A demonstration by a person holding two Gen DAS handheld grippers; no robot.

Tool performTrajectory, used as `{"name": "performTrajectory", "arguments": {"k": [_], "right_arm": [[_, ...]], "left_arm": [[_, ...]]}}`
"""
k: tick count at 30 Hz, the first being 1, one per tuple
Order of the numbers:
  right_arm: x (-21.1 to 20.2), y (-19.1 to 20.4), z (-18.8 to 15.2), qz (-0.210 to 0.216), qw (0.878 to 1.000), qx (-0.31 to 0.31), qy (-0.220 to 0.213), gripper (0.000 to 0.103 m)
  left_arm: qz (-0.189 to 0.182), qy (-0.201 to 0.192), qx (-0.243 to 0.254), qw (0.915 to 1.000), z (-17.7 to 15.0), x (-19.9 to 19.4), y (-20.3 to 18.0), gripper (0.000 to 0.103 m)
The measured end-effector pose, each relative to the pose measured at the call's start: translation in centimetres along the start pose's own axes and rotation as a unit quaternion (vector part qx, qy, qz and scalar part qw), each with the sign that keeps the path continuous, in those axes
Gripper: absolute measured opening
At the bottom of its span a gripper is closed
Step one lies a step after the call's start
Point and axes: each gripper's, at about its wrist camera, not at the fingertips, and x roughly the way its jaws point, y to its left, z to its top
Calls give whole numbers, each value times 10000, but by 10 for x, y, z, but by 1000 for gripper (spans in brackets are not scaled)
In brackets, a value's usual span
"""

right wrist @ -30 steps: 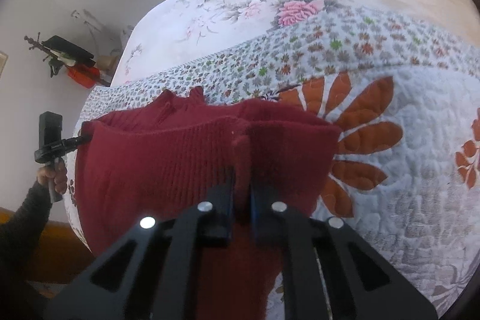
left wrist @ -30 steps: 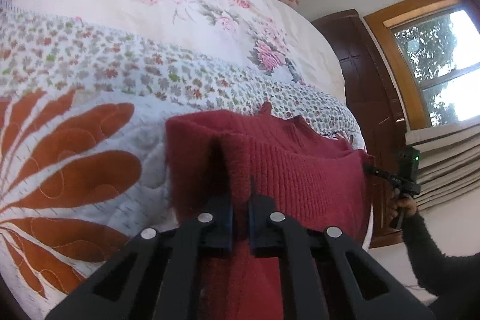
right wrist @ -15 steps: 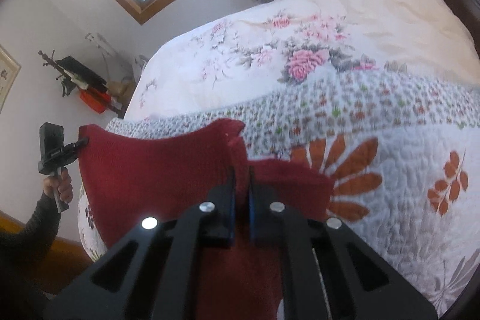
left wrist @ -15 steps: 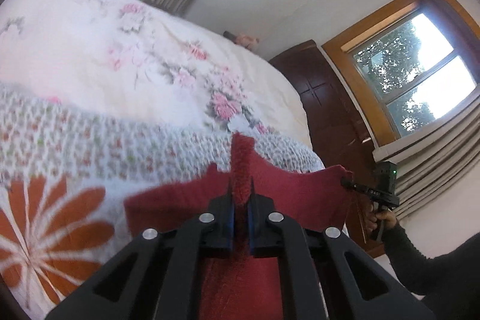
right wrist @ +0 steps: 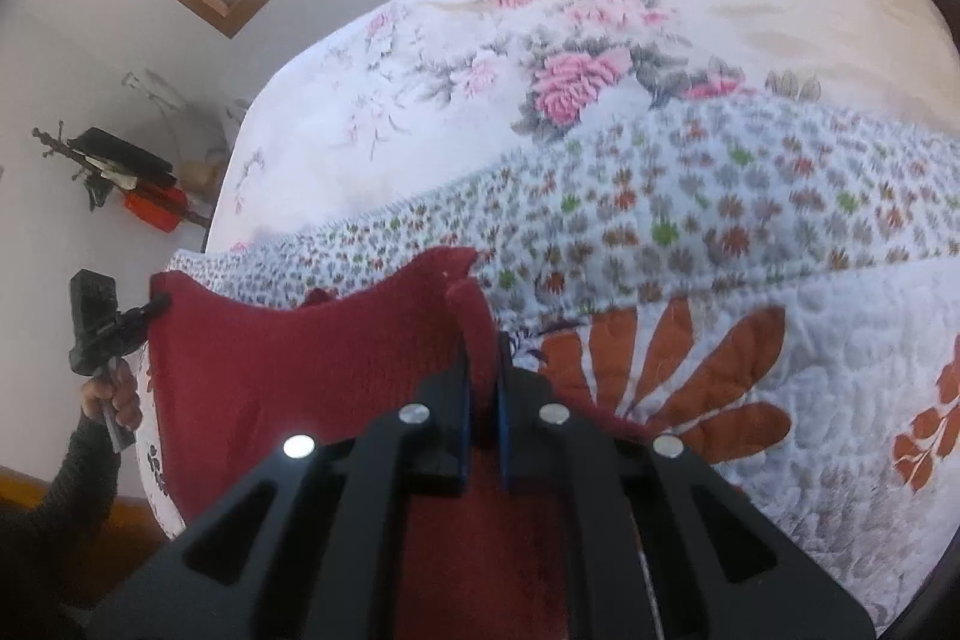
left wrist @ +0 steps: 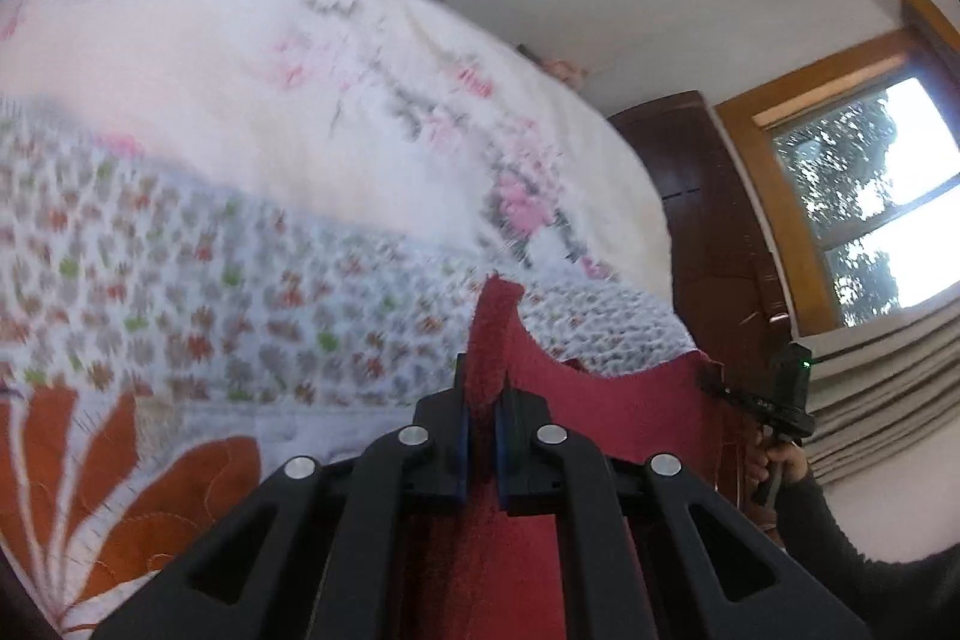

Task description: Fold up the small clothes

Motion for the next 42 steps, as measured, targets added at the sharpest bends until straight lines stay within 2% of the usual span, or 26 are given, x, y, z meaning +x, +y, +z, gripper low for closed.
{"name": "performTrajectory", "arguments": {"k": [3, 6, 12, 17, 22, 25, 27, 29, 30, 31, 33, 36, 37, 39, 40, 42], "right_arm": [[6, -3, 7, -43, 10000, 57, 2, 5], [18, -7, 11, -101, 9999, 108, 67, 5], [39, -20, 13, -264, 9992, 232, 190, 5], [54, -32, 12, -352, 9980, 434, 291, 5], [70, -33, 7, -433, 9967, 416, 551, 6], [63, -30, 5, -458, 9968, 423, 507, 19], [41, -22, 3, -578, 9975, 318, 249, 38], [17, -10, 0, -738, 9972, 127, -60, 38], [5, -1, -3, -726, 9971, 15, -230, 38], [-10, 13, -10, -615, 9972, -115, -415, 38], [-17, 35, -28, -386, 9977, -314, -468, 38], [-4, 41, -51, -405, 9978, -352, -394, 37], [1, 37, -55, -441, 9980, -273, -350, 37], [14, 22, -61, -568, 9981, -48, -228, 37], [20, 11, -65, -673, 9976, 58, -172, 36], [18, 4, -72, -635, 9976, 196, -182, 34]], "left_arm": [[60, -14, 84, 9999, 13, 0, -3, 6], [149, 97, 14, 9998, 22, 17, 5, 6], [318, 356, -284, 9985, 21, 50, 30, 6], [326, 522, -612, 9962, 17, 57, 49, 6], [662, 862, -657, 9919, 10, 70, 58, 6], [833, 1015, -751, 9885, 8, 70, 57, 14], [891, 852, -683, 9900, 8, 57, 50, 27], [1120, 536, -509, 9910, 10, 33, 33, 35], [1162, 411, -358, 9917, 10, 20, 20, 35], [1090, 339, -252, 9931, 8, 12, 9, 35], [629, 228, 7, 9978, -11, -4, -24, 40], [493, 356, 334, 9976, -45, 1, -48, 40], [446, 429, 274, 9977, -53, 6, -46, 40], [777, 589, 179, 9951, -70, 20, -31, 39], [809, 627, 142, 9946, -73, 24, -25, 37], [744, 629, -21, 9952, -77, 27, -7, 26]]}}
